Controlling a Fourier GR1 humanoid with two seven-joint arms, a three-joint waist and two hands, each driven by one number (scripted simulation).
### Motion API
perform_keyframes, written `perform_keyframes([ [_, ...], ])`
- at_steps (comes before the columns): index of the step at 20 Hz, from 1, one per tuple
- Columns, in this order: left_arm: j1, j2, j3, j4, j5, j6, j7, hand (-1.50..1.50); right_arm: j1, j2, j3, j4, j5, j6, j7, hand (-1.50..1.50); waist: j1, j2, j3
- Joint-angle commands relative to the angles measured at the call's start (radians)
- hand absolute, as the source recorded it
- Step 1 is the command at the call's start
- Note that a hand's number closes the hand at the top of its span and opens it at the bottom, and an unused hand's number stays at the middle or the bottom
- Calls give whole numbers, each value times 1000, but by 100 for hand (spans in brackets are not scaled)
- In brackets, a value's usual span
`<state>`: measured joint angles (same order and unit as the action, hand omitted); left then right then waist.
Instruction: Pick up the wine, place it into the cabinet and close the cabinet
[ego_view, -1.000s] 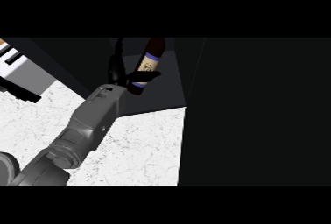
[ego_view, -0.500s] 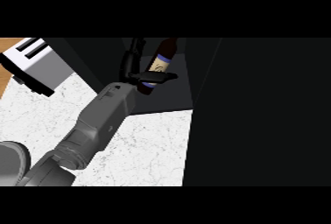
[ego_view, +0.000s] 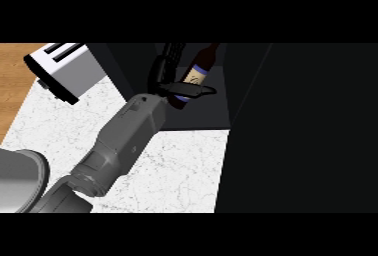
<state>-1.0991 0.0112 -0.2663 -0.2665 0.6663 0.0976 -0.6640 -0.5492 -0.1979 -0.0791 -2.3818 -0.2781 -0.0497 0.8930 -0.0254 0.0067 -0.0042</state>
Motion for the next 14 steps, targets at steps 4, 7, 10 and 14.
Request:
perform_keyframes([
  [4, 81, -11, -73, -245, -53, 92, 74, -150, 18, -17, -13, -67, 4, -33, 49, -150, 42, -22, 5],
  [7, 131, 15, -98, -390, -68, 73, 172, -150, -5, -23, 3, -78, 38, -65, 76, -150, 52, -25, 4],
  [10, 241, -10, -209, -561, -71, 176, 175, -150, -24, -45, -15, -64, -7, -50, 89, -150, 44, -28, 4],
  [14, 330, -11, -298, -755, -46, 322, 249, -150, -57, -56, -13, -69, -21, -64, 110, -150, 25, -20, 4],
])
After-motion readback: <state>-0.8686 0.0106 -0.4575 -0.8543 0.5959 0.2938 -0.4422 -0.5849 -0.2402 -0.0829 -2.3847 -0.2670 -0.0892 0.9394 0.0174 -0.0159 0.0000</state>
